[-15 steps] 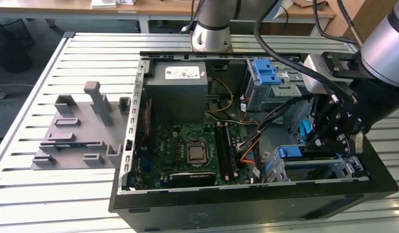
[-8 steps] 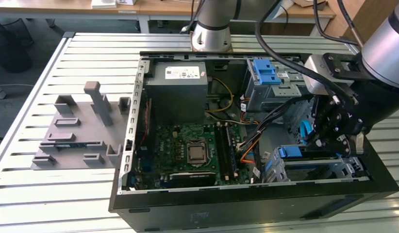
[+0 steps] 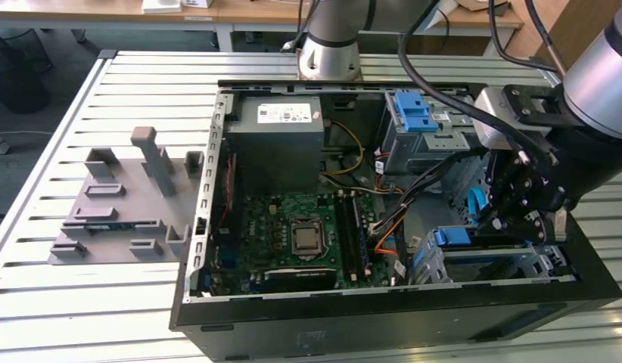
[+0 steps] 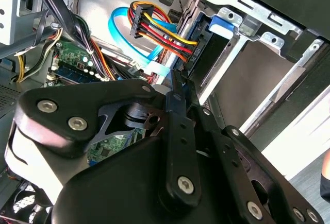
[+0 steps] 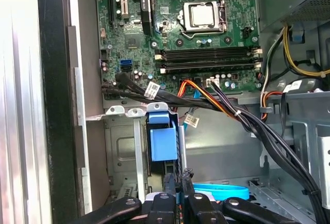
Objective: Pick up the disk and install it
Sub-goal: 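Insert the second disk wire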
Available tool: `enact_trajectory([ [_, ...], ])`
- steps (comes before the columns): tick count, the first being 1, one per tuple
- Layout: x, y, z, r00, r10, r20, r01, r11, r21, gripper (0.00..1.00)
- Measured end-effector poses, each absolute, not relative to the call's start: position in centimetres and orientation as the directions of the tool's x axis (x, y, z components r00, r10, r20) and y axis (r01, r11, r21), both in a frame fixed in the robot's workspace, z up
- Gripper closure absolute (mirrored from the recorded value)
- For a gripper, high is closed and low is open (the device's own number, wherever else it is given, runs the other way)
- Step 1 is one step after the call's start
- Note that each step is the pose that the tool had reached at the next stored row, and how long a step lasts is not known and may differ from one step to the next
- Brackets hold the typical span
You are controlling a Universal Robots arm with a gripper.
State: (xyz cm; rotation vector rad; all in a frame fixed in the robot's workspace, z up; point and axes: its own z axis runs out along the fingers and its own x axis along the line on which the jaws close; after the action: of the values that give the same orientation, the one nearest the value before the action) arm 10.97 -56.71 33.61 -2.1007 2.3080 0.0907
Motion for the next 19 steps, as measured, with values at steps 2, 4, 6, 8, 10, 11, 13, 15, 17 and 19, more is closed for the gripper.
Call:
enact_trajectory([
  [2, 10.99, -56.72, 33.57, -0.095, -0.994, -0.053, -0.995, 0.093, 0.030, 0.84],
  [4, 11.02, -56.73, 33.54, -0.095, -0.994, -0.054, -0.995, 0.093, 0.030, 0.84],
  [6, 11.05, -56.73, 33.51, -0.095, -0.994, -0.053, -0.995, 0.093, 0.030, 0.84],
  [8, 11.08, -56.74, 33.48, -0.095, -0.994, -0.053, -0.995, 0.093, 0.030, 0.84],
  [10, 11.11, -56.74, 33.43, -0.095, -0.994, -0.054, -0.995, 0.093, 0.030, 0.84],
  [11, 11.13, -56.75, 33.38, -0.095, -0.994, -0.054, -0.995, 0.093, 0.030, 0.84],
  [13, 11.17, -56.78, 33.31, -0.095, -0.994, -0.053, -0.995, 0.094, 0.030, 0.84],
  [15, 11.19, -56.81, 33.22, -0.095, -0.994, -0.054, -0.995, 0.094, 0.030, 0.84],
  [17, 11.21, -56.83, 33.14, -0.095, -0.994, -0.054, -0.995, 0.094, 0.030, 0.84],
  [19, 11.24, -56.86, 33.04, -0.095, -0.994, -0.053, -0.995, 0.094, 0.030, 0.84],
])
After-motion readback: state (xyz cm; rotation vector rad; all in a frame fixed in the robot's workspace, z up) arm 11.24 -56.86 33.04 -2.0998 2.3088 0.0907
